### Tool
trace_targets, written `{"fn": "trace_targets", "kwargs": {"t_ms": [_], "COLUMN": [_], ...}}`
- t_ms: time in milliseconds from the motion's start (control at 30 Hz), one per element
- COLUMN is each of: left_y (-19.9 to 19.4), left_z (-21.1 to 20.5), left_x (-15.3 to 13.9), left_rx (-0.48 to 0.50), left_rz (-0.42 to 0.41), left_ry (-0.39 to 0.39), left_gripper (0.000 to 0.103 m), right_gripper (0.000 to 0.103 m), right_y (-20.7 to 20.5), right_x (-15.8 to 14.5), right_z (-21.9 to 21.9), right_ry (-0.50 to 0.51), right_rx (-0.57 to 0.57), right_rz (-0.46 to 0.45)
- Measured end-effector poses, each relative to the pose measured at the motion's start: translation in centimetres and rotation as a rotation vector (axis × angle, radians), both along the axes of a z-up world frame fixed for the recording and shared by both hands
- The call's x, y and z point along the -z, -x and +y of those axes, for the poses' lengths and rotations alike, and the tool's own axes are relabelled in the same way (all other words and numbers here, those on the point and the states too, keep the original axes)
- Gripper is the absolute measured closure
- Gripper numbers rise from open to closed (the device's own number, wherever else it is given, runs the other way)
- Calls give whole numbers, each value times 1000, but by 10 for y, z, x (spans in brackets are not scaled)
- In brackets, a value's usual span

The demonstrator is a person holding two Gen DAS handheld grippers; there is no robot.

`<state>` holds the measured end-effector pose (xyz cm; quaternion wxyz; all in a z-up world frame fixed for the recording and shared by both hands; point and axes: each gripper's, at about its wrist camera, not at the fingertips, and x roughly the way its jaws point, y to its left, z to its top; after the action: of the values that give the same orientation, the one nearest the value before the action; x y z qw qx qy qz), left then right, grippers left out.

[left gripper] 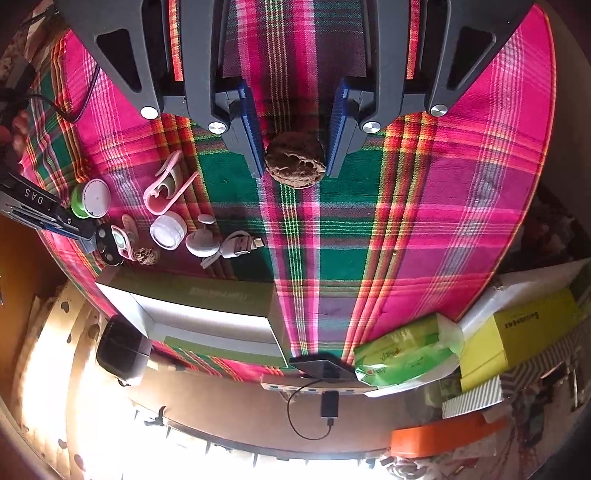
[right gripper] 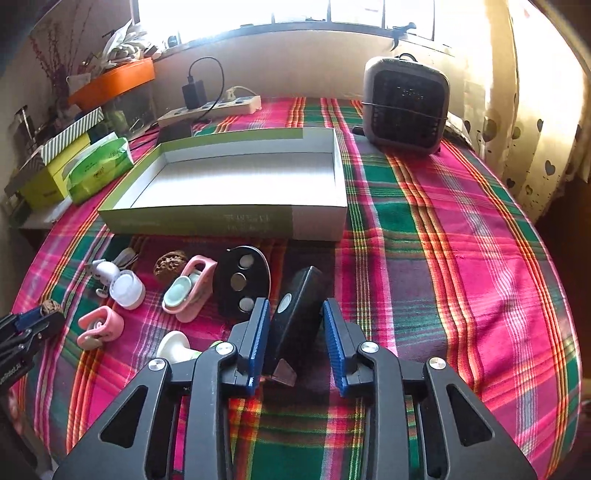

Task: Organize objects
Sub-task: 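Close the left tool on the walnut while the right tool grasps the black flashlight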

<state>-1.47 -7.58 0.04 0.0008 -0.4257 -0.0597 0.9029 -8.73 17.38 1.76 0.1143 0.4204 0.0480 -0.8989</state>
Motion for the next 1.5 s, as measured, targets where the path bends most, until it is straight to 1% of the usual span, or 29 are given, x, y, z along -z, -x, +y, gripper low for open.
{"fn": "trace_targets", "kwargs": {"t_ms": [300, 400, 633, 733, 800, 900, 1267, 1333, 1400, 1500], "left_y": [6, 8, 12, 14, 14, 15, 14, 14, 14, 13], "left_z": [3, 5, 6, 6, 6, 7, 7, 6, 6, 6], "left_x": [-1, -1, -1, 0, 0, 0, 0, 0, 0, 0], "left_rx": [7, 8, 5, 2, 7, 14, 0, -3, -6, -9], "left_rz": [-1, 0, -5, -7, -6, -11, -9, -8, -7, -8], "left_ry": [-6, 4, 17, 24, 29, 41, 31, 28, 24, 26], "left_gripper": [72, 72, 72, 72, 72, 72, 73, 73, 73, 73], "right_gripper": [75, 75, 74, 73, 69, 69, 69, 70, 75, 78], "right_y": [-1, 0, 2, 4, 2, 2, -3, -3, -3, -3], "right_x": [-2, -1, 2, 9, 8, 9, 9, 10, 10, 9], "right_z": [7, 3, 11, 12, 9, 7, 5, 6, 6, 7], "right_ry": [-63, -72, 3, 37, 27, 23, 6, 5, 4, 9], "right_rx": [8, -8, 15, 10, 8, 3, 2, 1, 1, 3], "right_rz": [10, 10, -9, -51, -32, -32, -19, -15, -14, -15]}}
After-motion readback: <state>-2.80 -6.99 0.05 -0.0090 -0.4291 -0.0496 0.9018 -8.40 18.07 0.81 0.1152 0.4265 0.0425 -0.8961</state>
